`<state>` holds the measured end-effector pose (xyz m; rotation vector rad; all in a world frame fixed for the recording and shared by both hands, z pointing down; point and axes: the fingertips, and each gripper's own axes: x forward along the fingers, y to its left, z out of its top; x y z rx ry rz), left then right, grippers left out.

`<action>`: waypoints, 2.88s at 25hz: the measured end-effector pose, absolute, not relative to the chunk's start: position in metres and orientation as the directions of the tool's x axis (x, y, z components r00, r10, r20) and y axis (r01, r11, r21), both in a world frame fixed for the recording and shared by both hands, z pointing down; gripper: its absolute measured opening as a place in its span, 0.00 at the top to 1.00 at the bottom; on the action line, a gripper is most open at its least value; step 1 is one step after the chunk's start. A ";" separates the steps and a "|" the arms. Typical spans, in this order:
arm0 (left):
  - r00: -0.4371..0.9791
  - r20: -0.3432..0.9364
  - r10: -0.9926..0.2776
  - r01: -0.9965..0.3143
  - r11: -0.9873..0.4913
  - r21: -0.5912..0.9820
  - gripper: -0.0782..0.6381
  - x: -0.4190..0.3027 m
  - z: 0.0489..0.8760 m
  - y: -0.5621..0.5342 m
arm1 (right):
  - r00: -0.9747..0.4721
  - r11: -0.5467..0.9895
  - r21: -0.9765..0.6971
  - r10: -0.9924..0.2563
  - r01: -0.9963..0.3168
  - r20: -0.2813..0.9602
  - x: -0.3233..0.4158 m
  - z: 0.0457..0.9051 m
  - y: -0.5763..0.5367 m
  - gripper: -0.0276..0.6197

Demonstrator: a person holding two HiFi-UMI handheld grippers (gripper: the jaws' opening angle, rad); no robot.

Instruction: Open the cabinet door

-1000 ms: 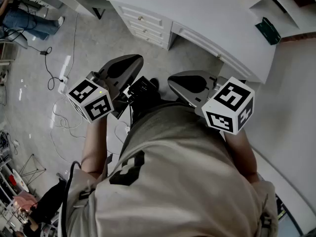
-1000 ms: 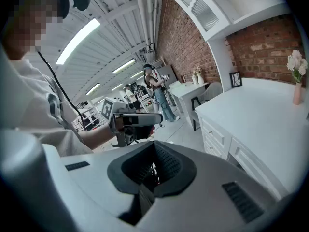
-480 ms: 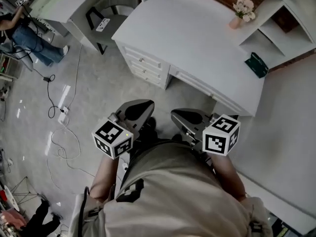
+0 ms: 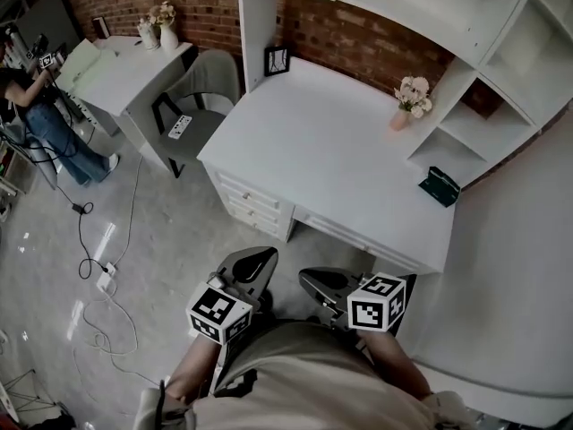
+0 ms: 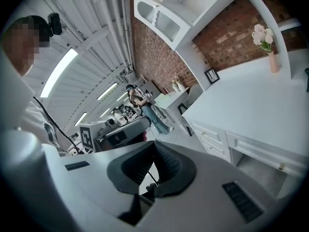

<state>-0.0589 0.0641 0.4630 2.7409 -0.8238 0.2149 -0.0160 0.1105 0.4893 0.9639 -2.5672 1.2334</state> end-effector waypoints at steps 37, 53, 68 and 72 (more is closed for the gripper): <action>0.785 0.239 -0.572 -0.620 -0.713 0.329 0.87 -0.164 0.478 -0.004 | -0.801 0.450 -0.679 -0.466 -0.580 0.376 -0.105 0.496 0.047 0.92; 0.735 0.284 -0.615 -0.678 -0.674 0.295 0.87 -0.118 0.473 -0.039 | -0.858 0.509 -0.696 -0.380 -0.507 0.347 -0.062 0.498 0.010 0.92; 0.720 0.256 -0.645 -0.694 -0.682 0.232 0.87 0.017 0.443 -0.090 | -0.871 0.495 -0.734 -0.408 -0.464 0.275 0.078 0.495 -0.031 0.92; 0.707 0.235 -0.667 -0.707 -0.677 0.206 0.87 0.044 0.428 -0.106 | -0.878 0.489 -0.750 -0.403 -0.446 0.259 0.108 0.496 -0.040 0.92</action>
